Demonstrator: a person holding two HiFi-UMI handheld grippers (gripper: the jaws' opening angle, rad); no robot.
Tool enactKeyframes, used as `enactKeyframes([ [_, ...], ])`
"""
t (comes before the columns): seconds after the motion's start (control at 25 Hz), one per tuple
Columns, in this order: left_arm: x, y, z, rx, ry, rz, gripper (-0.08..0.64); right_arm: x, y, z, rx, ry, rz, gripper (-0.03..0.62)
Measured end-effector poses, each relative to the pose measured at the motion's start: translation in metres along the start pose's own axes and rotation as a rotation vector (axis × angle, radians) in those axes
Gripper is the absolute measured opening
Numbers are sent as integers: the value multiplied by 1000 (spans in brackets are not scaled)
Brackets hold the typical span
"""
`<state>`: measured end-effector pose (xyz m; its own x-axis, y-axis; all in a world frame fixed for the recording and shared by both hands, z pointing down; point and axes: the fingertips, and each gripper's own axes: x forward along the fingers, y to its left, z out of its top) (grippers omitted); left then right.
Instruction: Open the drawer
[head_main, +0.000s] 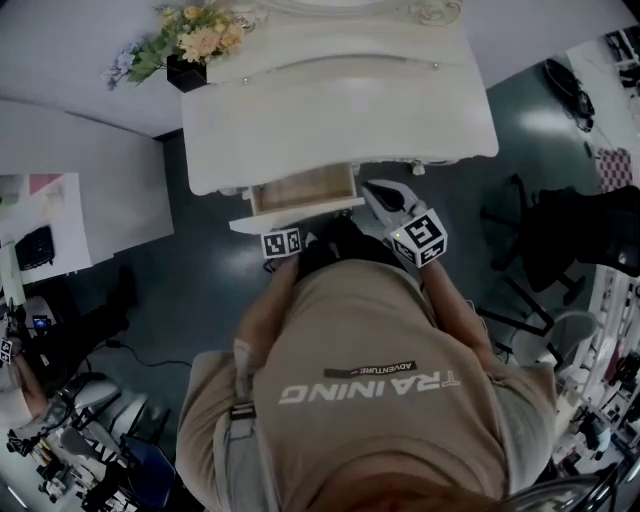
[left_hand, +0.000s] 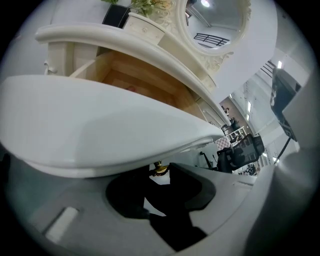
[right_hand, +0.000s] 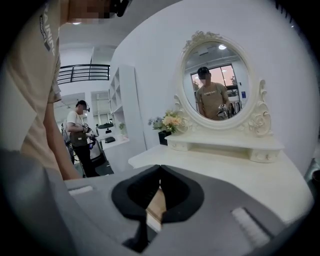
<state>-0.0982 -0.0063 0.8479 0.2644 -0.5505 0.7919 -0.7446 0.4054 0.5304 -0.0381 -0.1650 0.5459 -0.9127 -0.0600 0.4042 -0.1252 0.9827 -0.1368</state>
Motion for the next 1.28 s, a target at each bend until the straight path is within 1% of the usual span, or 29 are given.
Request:
enactKeyframes([
  [0.16, -1, -1, 0, 15, -13, -14, 129, -16, 13, -10, 17, 5, -39, 3],
  [0.32, -3, -3, -8, 34, -19, -18, 129, -32, 26, -21, 12, 7, -37, 3],
  [0.44, -5, -6, -16, 40, -21, 1, 129, -37, 29, -23, 1, 5, -11, 3],
  [0.64, -8, -8, -26, 41, -8, 25, 129, -39, 31, -25, -4, -4, 61, 3],
  [0.8, -5, -11, -28, 40, -13, 58, 129, -42, 21, -33, -14, -11, 110, 3],
  [0.96, -2, -13, -35, 19, -14, 104, 129, -47, 13, -47, 0, -19, 156, 3],
  [1.08, -1, -18, -40, -8, -27, 130, 129, -49, 4, -54, 8, -15, 171, 3],
  [1.28, -5, -21, -51, -31, -36, 159, 129, -55, 4, -61, 16, -5, 206, 3],
])
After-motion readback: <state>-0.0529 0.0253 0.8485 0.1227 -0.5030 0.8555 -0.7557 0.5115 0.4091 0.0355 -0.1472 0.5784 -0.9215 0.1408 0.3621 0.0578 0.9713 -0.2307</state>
